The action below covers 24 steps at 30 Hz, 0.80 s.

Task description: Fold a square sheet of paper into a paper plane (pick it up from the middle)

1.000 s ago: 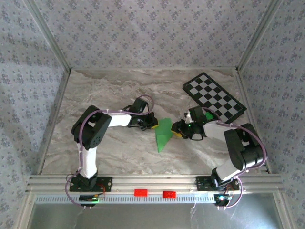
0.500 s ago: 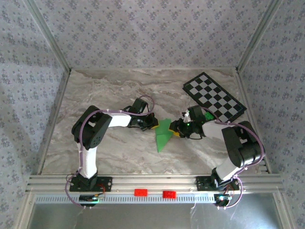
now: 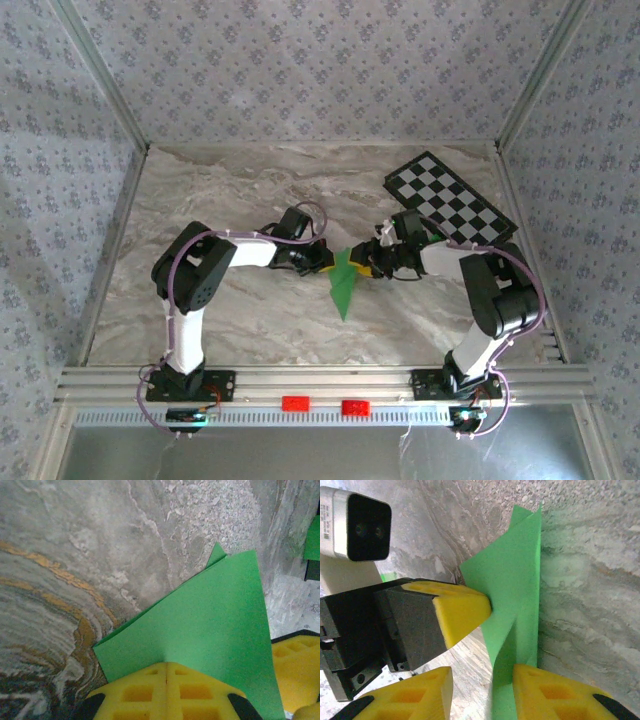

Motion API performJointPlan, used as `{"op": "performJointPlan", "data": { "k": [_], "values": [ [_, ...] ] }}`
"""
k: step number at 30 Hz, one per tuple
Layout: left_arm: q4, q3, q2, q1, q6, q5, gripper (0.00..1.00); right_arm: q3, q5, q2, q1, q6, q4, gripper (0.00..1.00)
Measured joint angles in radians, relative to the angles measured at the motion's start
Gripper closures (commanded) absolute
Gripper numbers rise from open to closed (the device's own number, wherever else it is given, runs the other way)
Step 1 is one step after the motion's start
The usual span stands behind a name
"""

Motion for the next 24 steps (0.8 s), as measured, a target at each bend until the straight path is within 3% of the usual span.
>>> {"op": "performJointPlan", "data": {
  "k": [13,21,24],
  "values": [
    [0.000,0.000,0.000,-0.001,0.003,-0.001,0.99,0.041,-0.016,0.038,-0.031,-0.078,-0.098,0.65],
    [0.000,0.000,0.000,-0.001,0.003,-0.001,0.98,0.084,-0.035,0.073,-0.051,-0.163,-0.161,0.94],
    [0.000,0.000,-0.004,-0.001,0.003,-0.002,0.93,0.083,-0.045,0.073,-0.064,-0.178,-0.173,0.97]
  ]
}}
